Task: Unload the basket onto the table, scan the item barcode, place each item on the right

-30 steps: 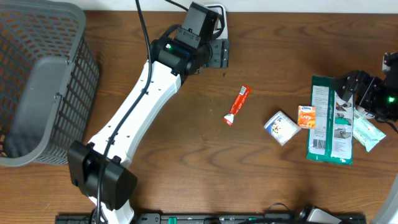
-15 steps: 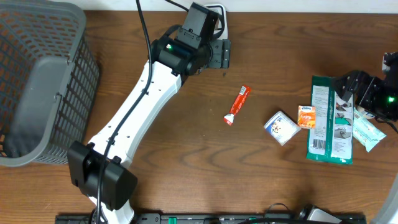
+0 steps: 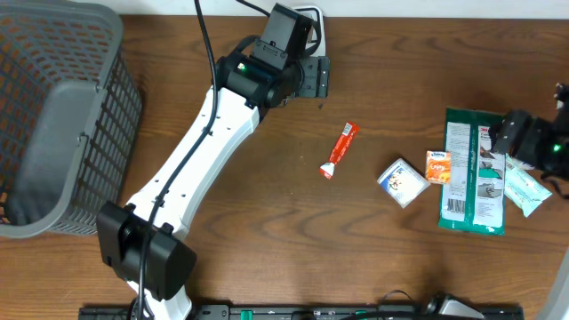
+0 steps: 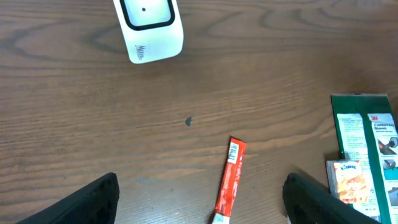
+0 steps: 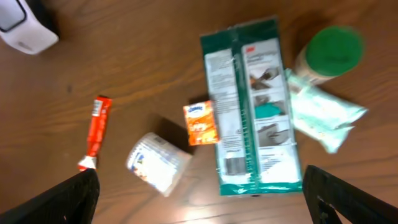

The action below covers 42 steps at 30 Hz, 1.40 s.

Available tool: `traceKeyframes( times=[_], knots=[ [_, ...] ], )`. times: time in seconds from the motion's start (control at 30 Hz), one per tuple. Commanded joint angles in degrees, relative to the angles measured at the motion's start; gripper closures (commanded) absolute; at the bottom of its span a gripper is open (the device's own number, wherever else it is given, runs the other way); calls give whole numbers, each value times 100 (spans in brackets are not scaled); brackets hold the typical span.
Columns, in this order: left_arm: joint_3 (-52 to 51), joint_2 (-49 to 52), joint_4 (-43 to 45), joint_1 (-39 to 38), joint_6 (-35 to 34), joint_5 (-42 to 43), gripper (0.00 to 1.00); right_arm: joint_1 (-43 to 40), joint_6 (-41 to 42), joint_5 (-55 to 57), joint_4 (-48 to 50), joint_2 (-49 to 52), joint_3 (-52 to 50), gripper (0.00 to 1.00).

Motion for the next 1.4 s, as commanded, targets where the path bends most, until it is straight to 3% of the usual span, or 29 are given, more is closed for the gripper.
traceKeyframes(
  times=[0.0,0.17,0.37,0.8,1.03,1.37],
  knots=[
    [11,31,-2,4,-11,-72,16,535,-254,719,0,-734,11,1],
    [11,31,-2,4,-11,-72,16,1698,-697,1294,527,-1735,9,1],
    [11,31,-2,4,-11,-70,16,2441,-758,1075,2282,-3289,-503,1],
    [11,31,-2,4,-11,-72,16,2483,-756,511,5331,-6459,-4441,1],
    [11,31,-2,4,-11,-70,16,2481,-756,496,7460,-7348,-6387,1],
    [11,31,-4,4,-11,-72,16,2483,-756,525,9613,-7353,-8321,1]
  ],
)
